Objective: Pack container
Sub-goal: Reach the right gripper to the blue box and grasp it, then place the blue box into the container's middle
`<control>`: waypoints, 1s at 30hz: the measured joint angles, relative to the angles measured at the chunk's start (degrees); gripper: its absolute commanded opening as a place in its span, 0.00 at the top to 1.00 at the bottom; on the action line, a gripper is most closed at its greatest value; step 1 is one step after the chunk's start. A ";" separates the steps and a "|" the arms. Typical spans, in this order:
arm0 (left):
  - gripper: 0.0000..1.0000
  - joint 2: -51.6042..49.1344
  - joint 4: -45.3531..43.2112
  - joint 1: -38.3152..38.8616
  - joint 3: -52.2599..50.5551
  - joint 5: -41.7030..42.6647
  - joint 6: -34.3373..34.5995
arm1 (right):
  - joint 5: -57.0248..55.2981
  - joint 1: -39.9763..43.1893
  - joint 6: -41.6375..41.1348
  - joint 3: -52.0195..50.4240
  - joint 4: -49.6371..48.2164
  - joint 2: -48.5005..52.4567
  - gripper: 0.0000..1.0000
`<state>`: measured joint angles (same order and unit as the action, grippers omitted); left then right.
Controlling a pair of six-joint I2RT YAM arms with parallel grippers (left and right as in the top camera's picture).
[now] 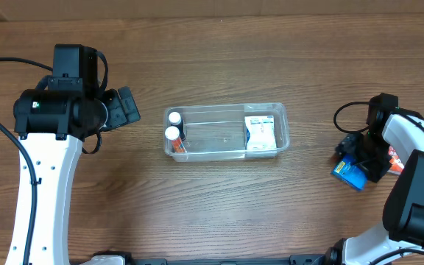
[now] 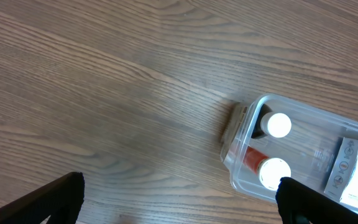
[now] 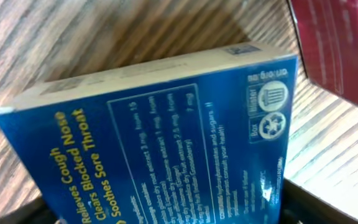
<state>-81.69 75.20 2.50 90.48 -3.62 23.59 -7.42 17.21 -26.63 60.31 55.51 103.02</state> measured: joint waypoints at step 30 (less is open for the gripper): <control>0.00 0.00 0.48 0.00 0.00 -0.02 -0.02 | 5.29 -44.19 4.15 22.86 4.42 -19.67 0.23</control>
<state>-81.69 75.68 2.50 90.48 -3.64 23.57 -2.13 -26.98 -22.48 83.18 59.92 83.35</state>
